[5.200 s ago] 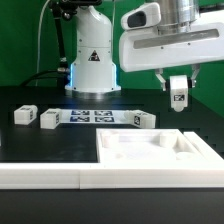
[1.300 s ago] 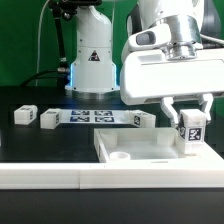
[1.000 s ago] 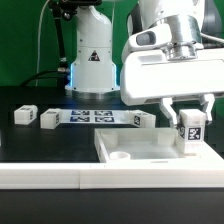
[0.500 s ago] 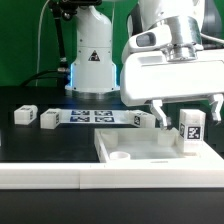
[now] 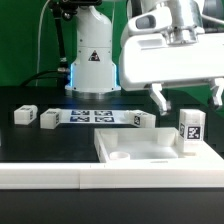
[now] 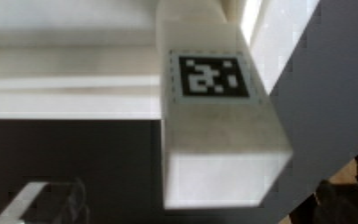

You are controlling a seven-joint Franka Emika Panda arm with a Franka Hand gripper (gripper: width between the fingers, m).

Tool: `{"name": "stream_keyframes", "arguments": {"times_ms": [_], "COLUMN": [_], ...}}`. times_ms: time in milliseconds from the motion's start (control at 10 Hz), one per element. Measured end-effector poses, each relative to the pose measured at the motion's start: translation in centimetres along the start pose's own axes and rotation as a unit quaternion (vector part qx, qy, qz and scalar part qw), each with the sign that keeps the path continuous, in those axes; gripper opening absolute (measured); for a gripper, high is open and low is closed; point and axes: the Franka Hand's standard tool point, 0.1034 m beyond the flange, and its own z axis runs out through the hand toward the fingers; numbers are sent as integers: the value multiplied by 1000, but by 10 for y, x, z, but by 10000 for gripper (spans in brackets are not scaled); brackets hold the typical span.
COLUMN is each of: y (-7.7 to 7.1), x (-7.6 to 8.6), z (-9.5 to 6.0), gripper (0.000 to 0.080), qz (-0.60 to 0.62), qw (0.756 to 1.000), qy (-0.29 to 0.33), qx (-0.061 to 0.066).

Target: Assemble one leg

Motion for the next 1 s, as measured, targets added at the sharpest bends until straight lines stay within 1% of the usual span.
{"name": "stream_keyframes", "arguments": {"times_ms": [200, 300, 400, 500, 600, 700, 800, 900, 1000], "y": [-1, -2, -4, -6, -3, 0, 2, 0, 0], "x": [-2, -7, -8, -8, 0, -7, -8, -14, -9], "z": [1, 5, 9, 12, 15, 16, 18, 17, 19], "gripper": [649, 649, 649, 649, 648, 648, 648, 649, 648], "qz": [0, 5, 12, 24, 27, 30, 32, 37, 36], "qw": [1000, 999, 997, 992, 990, 984, 978, 966, 966], "qy": [-7, -36, -70, -126, -139, -177, -205, -255, -254], "qx": [1, 5, 9, 15, 16, 18, 20, 25, 26]}}
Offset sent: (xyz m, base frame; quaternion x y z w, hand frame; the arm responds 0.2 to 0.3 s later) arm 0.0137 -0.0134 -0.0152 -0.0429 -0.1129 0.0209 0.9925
